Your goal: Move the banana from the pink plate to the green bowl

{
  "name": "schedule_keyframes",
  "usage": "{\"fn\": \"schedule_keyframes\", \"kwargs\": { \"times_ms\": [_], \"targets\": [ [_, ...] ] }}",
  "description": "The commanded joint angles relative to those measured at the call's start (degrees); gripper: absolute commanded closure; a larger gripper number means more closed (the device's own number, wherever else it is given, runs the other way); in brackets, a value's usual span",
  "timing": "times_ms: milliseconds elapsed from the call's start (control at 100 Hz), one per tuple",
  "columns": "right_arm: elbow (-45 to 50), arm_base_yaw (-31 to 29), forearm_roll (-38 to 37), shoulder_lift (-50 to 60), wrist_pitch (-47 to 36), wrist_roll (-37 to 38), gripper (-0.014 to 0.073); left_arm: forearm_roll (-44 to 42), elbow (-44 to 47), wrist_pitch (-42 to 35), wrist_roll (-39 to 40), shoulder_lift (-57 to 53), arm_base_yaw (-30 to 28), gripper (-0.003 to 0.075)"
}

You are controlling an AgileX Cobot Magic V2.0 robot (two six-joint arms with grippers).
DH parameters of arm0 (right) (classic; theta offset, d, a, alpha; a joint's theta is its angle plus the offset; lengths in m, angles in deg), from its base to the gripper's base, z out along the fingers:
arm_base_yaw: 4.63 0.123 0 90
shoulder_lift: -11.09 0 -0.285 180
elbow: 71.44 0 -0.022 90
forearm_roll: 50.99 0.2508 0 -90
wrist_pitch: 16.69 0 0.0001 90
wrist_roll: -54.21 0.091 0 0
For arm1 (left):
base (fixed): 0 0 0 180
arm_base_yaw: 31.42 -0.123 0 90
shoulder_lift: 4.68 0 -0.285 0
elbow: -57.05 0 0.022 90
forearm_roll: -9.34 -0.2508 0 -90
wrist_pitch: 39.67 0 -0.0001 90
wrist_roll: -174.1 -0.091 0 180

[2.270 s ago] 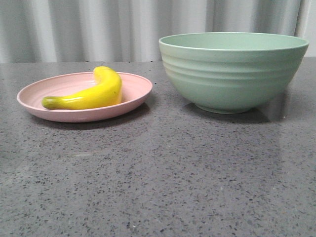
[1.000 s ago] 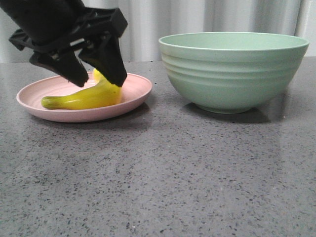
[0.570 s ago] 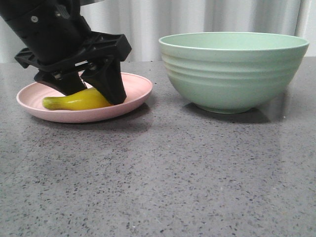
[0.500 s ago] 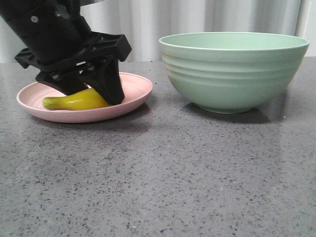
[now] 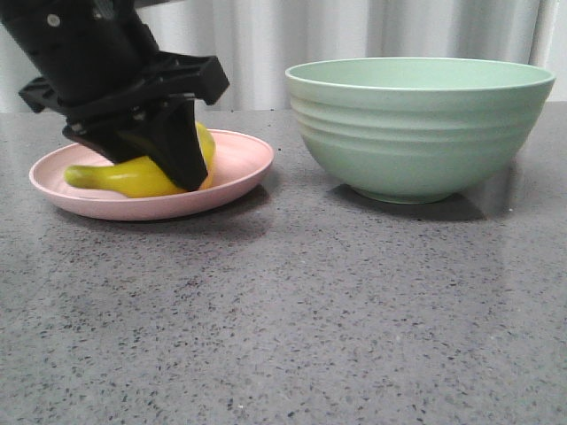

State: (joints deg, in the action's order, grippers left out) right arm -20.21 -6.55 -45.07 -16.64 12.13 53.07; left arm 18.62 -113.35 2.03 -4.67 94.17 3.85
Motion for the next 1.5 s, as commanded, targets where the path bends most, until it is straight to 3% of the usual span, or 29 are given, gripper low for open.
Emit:
{"fn": "schedule_keyframes", "kwargs": {
  "times_ms": [0, 130, 260, 350, 600, 800, 1000, 1340, 1410, 1490],
  "targets": [
    [-5.34, 1.43, 0.21, -3.1, -1.1, -1.51, 0.0662, -1.06, -3.46, -1.47, -0.07, -3.66, 0.71, 0.0739],
    [-12.03, 4.62, 0.21, -9.18, 4.2, -2.56, 0.0582, -2.58, -5.86, -0.47, -0.74, -6.73, 1.88, 0.0739],
    [-19.99, 9.18, 1.76, -17.31, 8.35, -2.56, 0.0396, -2.58, -6.78, 0.1, -3.66, -10.12, 4.37, 0.0739],
    [-25.79, 12.17, 4.18, -22.33, 9.97, -2.56, 0.032, -2.58, -6.78, 0.0, -4.46, -11.89, 6.6, 0.0739],
    [-40.58, 18.98, 14.37, -37.48, 11.06, -2.56, 0.0298, -2.58, -6.78, -0.46, -4.6, -14.1, 14.89, 0.0739],
    [-48.3, 20.56, 18.75, -48.32, 11.06, -2.56, 0.0293, -2.58, -6.78, -2.56, -4.6, -14.1, 19.03, 0.0739],
    [-50.8, 21.09, 22.37, -54.74, 10.71, -2.56, 0.0164, -2.27, -6.78, -2.69, -4.6, -14.1, 19.12, 0.0739],
    [-51.94, 21.09, 24.95, -60.53, 8.46, -2.56, 0.0181, -1.99, -6.78, -2.69, -4.6, -14.1, 19.12, 0.0739],
    [-51.94, 21.09, 24.95, -61.07, 8.23, -2.56, 0.025, -1.89, -6.78, -2.69, -4.6, -14.1, 19.12, 0.0739],
    [-51.94, 21.09, 24.95, -61.19, 8.23, -2.56, 0.0393, -1.89, -6.78, -2.69, -4.6, -14.1, 19.12, 0.0739]
  ]
}}
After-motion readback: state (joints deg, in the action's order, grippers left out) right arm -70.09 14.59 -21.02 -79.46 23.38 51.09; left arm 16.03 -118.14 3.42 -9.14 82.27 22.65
